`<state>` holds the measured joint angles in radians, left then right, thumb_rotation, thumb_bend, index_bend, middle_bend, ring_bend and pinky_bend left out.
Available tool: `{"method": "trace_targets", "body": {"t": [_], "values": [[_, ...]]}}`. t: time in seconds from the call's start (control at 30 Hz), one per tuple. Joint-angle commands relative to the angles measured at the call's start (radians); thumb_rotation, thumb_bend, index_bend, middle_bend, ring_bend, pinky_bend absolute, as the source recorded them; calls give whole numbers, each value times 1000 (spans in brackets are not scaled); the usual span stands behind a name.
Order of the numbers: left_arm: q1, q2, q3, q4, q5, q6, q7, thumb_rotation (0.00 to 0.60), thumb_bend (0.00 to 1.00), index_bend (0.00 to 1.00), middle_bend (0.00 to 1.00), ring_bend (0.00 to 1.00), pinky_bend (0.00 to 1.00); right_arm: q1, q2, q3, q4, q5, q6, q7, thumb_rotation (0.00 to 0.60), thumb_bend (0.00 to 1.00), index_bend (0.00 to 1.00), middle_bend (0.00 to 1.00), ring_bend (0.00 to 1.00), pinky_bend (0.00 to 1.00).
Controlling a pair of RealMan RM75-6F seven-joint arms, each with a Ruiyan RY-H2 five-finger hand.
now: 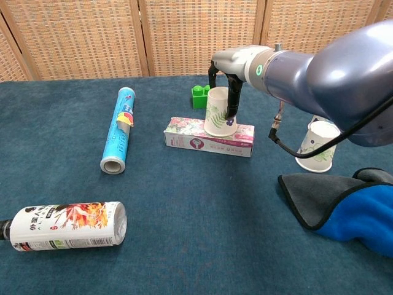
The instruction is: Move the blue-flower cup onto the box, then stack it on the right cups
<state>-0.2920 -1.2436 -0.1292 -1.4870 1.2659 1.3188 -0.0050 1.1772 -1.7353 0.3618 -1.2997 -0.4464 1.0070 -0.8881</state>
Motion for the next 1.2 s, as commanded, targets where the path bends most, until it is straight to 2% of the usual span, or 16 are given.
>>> {"method": "trace_targets", "body": {"t": [0.03,0.3,0.53,0.63,0.9,1.0,1.2], "values": [[0,-1,-4,4,-3,-5,-3,600,198,160,0,0,45,8,-11,-5,11,-3,0,2,600,217,441,106,9,122],[4,-4,-11,7,10,1,-9,600,198,162,0,0,45,7,-14,-12,-14,-41,48,6,600,228,491,141,32,148],[9,-2,-13,3,19,4,-19,600,199,163,0,0,45,-18,53,-28,-123,-45,136,-51,600,228,488,132,32,148],[11,0,-15,-1,23,11,-18,600,198,163,0,0,45,-41,103,-42,-200,-33,202,-96,600,229,488,124,33,144],[15,-3,-16,-8,28,16,-8,600,198,163,0,0,45,-122,224,-66,-377,-15,307,-114,600,228,490,122,33,136],[23,-2,-5,-28,64,44,3,600,198,162,0,0,45,-187,296,-104,-455,-5,359,-110,600,229,491,122,33,134],[24,-4,3,-38,82,46,21,600,198,163,0,0,45,-230,359,-127,-505,-2,368,-104,600,229,498,122,34,133]]}}
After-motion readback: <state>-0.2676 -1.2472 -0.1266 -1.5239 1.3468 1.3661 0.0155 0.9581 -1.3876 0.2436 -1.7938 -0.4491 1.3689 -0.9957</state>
